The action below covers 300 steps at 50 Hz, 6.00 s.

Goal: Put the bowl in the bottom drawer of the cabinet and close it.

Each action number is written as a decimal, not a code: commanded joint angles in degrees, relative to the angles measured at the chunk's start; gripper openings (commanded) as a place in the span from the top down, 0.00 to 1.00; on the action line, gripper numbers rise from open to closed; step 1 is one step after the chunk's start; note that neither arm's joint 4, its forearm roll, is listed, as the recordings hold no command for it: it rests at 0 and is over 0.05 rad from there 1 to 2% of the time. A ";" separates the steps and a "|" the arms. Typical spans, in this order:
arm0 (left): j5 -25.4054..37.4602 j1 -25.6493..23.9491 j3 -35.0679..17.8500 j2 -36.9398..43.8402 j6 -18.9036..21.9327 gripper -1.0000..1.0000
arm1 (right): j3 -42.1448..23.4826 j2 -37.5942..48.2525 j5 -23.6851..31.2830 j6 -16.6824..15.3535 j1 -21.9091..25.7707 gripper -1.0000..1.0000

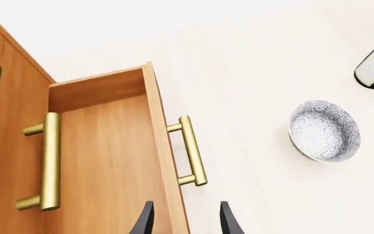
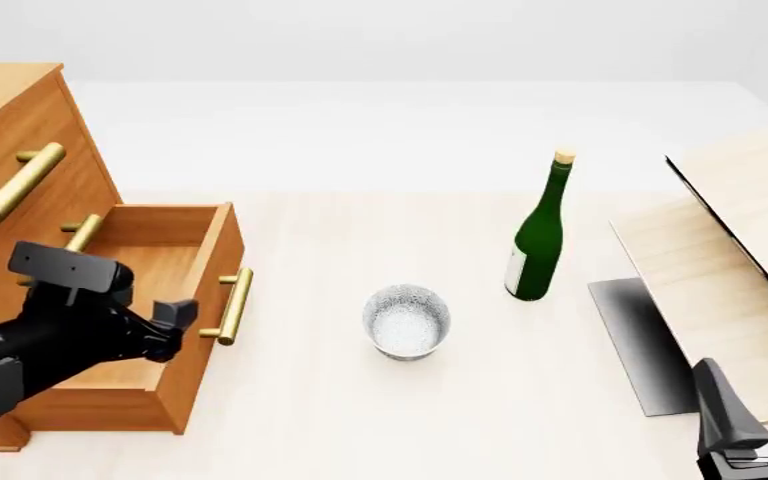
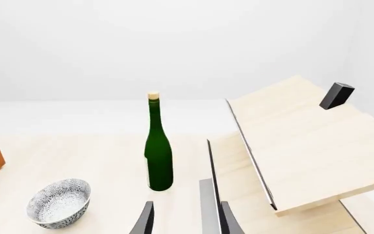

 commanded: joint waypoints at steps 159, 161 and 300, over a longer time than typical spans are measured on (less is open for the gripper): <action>-7.03 -9.57 3.25 14.75 -5.47 0.00 | 0.04 -0.07 0.02 0.00 0.02 0.00; -7.06 -9.98 3.29 14.70 -5.39 0.00 | 0.04 -0.06 0.02 -0.01 0.02 0.00; 1.84 -22.19 -2.76 -4.60 -9.48 0.00 | 0.04 -0.08 0.02 -0.01 0.02 0.00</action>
